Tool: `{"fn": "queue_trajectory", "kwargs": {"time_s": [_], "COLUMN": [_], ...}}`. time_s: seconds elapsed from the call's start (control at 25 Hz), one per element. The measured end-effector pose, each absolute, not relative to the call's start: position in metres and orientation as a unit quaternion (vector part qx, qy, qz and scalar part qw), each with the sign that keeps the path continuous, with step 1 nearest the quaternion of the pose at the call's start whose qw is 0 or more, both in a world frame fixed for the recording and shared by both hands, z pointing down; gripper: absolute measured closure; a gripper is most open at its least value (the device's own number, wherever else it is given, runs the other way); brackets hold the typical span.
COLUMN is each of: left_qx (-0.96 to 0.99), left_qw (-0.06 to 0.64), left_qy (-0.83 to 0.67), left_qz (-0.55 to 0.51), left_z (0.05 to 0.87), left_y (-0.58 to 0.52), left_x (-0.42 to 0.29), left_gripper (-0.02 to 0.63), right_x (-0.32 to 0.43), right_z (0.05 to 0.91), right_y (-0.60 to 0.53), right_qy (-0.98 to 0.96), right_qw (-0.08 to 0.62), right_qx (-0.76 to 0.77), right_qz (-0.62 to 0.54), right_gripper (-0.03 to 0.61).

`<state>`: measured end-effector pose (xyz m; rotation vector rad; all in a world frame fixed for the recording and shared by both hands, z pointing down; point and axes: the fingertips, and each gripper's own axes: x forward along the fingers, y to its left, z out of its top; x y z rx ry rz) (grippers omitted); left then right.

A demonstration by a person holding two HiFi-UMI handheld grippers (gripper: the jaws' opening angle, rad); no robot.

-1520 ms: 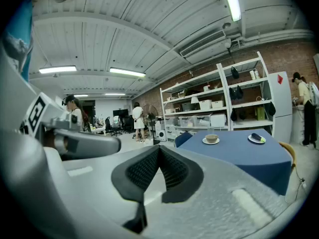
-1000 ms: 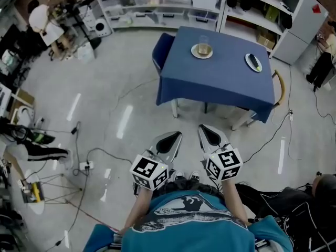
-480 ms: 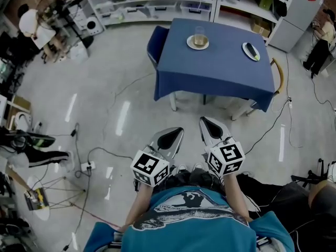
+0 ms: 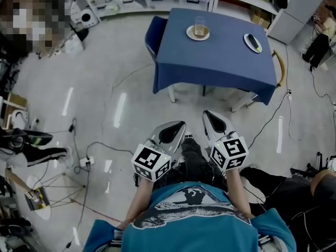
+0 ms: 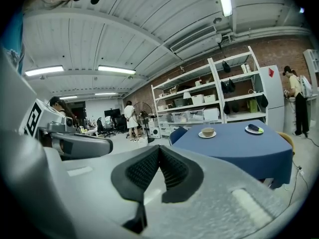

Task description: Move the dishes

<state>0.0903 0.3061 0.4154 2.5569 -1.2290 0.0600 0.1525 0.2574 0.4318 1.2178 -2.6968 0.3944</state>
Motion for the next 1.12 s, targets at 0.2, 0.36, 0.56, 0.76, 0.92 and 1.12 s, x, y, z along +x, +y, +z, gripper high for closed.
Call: {"fn": "queue_trajectory", "kwargs": {"time_s": [0.2, 0.36, 0.56, 0.76, 0.92, 1.12], "left_qx": [0.887, 0.884, 0.880, 0.879, 0.880, 0.879], "left_qw": [0.159, 0.164, 0.159, 0.153, 0.152, 0.159], "left_qy": [-0.432, -0.437, -0.446, -0.450, -0.448, -0.448], "left_qz": [0.022, 0.029, 0.035, 0.031, 0.033, 0.038], "left_z": [0.420, 0.424, 0.424, 0.415, 0.412, 0.417], "left_y": [0.281, 0.250, 0.189, 0.129, 0.089, 0.054], "left_x": [0.082, 0.074, 0.062, 0.058, 0.060, 0.062], "left_gripper": [0.600, 0.600, 0.600, 0.600, 0.600, 0.600], "right_x": [0.142, 0.135, 0.125, 0.119, 0.118, 0.116], "right_z": [0.437, 0.444, 0.447, 0.443, 0.444, 0.449], "right_y": [0.233, 0.195, 0.134, 0.079, 0.042, 0.010], "right_qy": [-0.903, -0.903, -0.907, -0.910, -0.910, -0.911], "right_qw": [0.081, 0.081, 0.081, 0.079, 0.082, 0.088], "right_qx": [0.399, 0.396, 0.388, 0.380, 0.377, 0.373], "right_qz": [0.139, 0.145, 0.146, 0.146, 0.151, 0.155], "right_gripper": [0.577, 0.577, 0.577, 0.577, 0.577, 0.577]}}
